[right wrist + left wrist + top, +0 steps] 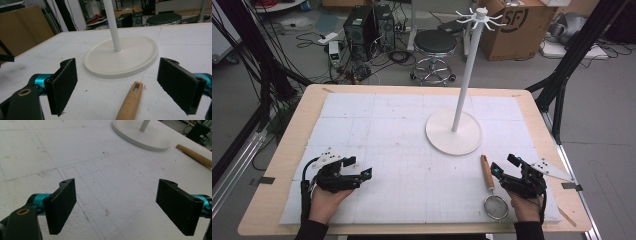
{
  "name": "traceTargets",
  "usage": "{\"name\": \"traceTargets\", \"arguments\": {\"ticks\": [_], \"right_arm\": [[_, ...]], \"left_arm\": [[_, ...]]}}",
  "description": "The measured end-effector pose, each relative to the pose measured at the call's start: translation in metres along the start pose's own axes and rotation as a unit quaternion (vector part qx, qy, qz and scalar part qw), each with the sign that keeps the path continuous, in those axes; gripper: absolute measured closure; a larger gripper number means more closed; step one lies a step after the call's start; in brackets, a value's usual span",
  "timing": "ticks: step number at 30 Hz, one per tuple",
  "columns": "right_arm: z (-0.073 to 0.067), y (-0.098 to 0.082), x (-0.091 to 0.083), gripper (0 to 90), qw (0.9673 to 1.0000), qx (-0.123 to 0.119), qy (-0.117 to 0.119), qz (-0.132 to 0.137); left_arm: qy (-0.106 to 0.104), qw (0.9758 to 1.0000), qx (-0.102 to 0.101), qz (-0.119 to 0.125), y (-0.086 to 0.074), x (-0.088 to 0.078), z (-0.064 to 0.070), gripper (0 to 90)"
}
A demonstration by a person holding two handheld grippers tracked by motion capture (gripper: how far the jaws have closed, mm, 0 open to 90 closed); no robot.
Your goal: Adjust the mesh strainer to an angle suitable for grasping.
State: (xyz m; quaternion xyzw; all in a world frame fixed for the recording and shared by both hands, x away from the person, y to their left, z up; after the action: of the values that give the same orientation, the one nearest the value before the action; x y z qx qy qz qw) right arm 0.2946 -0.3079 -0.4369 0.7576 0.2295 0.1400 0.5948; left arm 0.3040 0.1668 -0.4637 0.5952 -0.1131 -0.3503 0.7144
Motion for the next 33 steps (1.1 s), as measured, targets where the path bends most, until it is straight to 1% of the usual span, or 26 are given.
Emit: {"name": "traceTargets", "arguments": {"ticks": [14, 18, 30, 31, 32, 33], "right_arm": [[0.0009, 0.0001, -0.0006, 15.5, 1.0, 0.003, -0.002, -0.002], [0.0005, -0.0004, -0.0006, 15.5, 0.9999, 0.009, -0.003, -0.005], [0.0028, -0.001, 0.0, 15.6, 0.9999, 0.006, -0.006, -0.007], [0.0034, -0.0025, 0.0003, 20.2, 0.9998, 0.011, -0.009, -0.016], [0.0034, -0.0025, 0.0003, 20.2, 0.9998, 0.011, -0.009, -0.016], [0.0038, -0.0039, 0.0007, 24.9, 0.9996, 0.012, -0.009, -0.023]], "left_arm": [[-0.001, 1.0, 0.002, 0.0, -0.0002, 0.0, 0.0009, 17.2], [-0.001, 1.0, 0.004, 0.0, -0.0002, 0.0001, 0.0013, 17.2], [-0.002, 1.0, 0.005, 0.001, -0.0007, 0.001, 0.0018, 17.0], [-0.001, 1.0, 0.004, 0.0, -0.0008, 0.0009, 0.0019, 17.0], [0.0, 1.0, 0.004, 0.0, -0.0008, 0.0008, 0.0019, 17.0], [-0.002, 1.0, 0.005, 0.0, -0.0006, 0.0008, 0.0021, 17.0]]}}
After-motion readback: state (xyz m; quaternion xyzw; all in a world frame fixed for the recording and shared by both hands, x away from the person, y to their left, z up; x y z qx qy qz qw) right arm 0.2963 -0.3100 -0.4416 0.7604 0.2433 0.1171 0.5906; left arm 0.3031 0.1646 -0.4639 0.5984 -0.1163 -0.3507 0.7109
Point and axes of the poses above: each handheld gripper's, and its own axes: x roughly forward along the jaws, y roughly out of its top, z roughly to its right, the point moved 6 cm from there along x, roughly forward along the jaws, and after that the axes turned 11 degrees about z, right-handed, at the moved point
